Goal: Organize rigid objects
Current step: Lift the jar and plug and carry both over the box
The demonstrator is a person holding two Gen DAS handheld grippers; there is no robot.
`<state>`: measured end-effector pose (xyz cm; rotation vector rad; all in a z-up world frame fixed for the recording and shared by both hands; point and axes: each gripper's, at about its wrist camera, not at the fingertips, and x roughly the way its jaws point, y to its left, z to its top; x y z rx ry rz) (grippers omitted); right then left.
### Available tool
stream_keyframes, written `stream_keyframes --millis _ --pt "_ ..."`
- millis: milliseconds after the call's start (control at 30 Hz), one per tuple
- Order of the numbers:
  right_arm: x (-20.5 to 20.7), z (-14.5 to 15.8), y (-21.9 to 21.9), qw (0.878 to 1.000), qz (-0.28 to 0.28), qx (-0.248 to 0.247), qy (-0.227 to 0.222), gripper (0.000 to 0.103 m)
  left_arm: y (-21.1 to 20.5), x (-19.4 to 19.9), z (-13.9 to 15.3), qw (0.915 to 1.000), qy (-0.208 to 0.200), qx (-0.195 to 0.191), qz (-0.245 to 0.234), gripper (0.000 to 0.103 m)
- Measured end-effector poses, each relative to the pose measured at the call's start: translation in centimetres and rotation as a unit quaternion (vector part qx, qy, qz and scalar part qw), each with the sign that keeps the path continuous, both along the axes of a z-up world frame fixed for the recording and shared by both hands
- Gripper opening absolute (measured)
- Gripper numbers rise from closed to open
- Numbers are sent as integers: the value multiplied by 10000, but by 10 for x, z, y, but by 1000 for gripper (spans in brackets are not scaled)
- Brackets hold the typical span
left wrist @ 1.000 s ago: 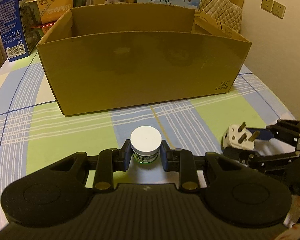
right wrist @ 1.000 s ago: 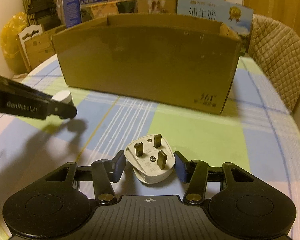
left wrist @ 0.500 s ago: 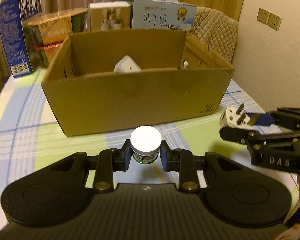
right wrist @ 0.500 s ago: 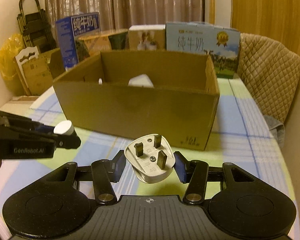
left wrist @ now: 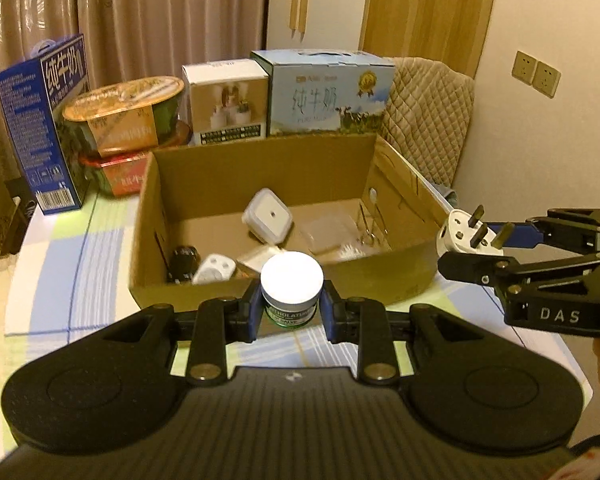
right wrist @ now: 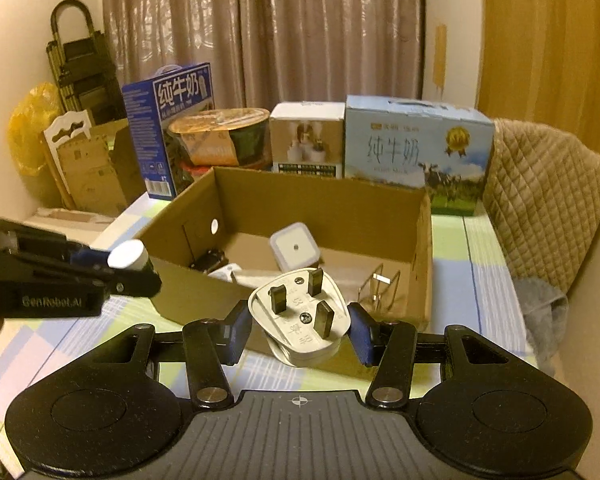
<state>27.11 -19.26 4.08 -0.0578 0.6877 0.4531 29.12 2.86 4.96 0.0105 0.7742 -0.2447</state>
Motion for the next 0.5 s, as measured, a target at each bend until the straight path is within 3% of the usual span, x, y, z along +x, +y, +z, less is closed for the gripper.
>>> stream_keyframes --millis 500 --pt "56 20 15 9994 -47 15 356 48 8 48 16 9994 258 167 142 25"
